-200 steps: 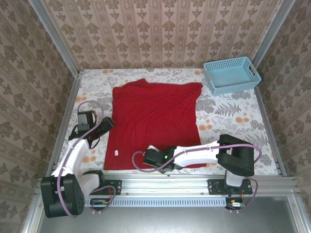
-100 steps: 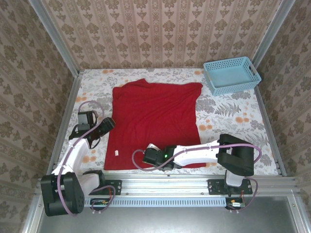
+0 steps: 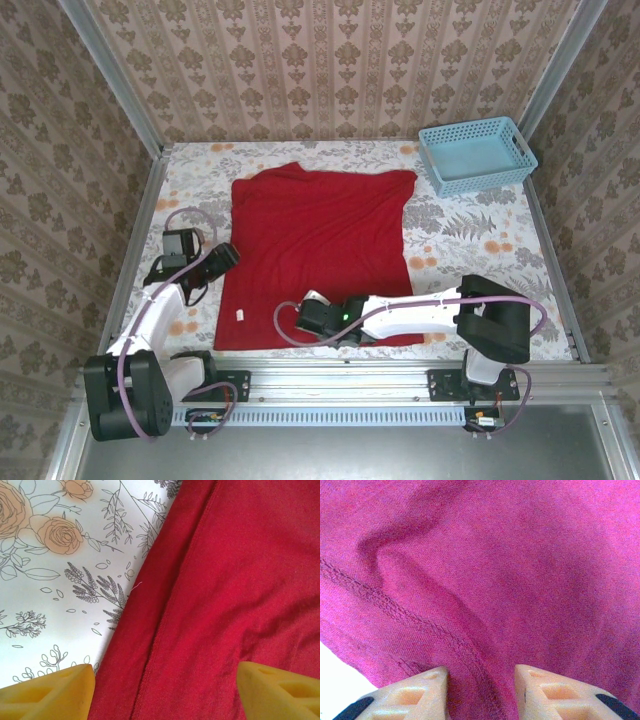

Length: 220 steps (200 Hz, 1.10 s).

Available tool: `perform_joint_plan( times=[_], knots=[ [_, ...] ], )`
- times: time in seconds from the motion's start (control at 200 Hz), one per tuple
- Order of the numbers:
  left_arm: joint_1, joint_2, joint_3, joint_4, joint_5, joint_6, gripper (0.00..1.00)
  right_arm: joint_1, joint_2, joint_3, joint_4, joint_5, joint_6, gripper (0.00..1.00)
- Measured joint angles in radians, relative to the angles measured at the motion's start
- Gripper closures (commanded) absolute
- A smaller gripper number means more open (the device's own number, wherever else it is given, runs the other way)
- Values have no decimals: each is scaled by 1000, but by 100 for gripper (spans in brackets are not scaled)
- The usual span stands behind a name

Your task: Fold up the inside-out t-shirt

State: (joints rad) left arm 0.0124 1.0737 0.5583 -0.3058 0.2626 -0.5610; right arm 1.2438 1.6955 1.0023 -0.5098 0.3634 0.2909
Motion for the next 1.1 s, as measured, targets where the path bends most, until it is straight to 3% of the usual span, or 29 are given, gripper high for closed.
perform_joint_plan(
  times=[0.38, 0.48, 0.61, 0.8, 0.93, 1.1],
  knots=[
    [-45, 0, 0, 0, 0, 5, 24, -31, -12, -22, 32, 2, 14, 100],
    [-97, -5, 0, 2, -2, 11, 23, -56, -70, -37, 32, 21, 33, 100],
    [-258, -52, 0, 41, -12, 37, 19, -165, -226, -40, 47, 17, 53, 100],
    [-584, -158, -1, 186, -28, 121, 5, -365, -356, 20, 84, -66, 61, 100],
    [-752, -163, 2, 269, -47, 202, 2, -388, -336, 93, 90, -111, 60, 100],
    [-848, -33, 21, 327, -89, 268, 1, -388, -329, 138, 98, -166, 61, 100]
  ],
)
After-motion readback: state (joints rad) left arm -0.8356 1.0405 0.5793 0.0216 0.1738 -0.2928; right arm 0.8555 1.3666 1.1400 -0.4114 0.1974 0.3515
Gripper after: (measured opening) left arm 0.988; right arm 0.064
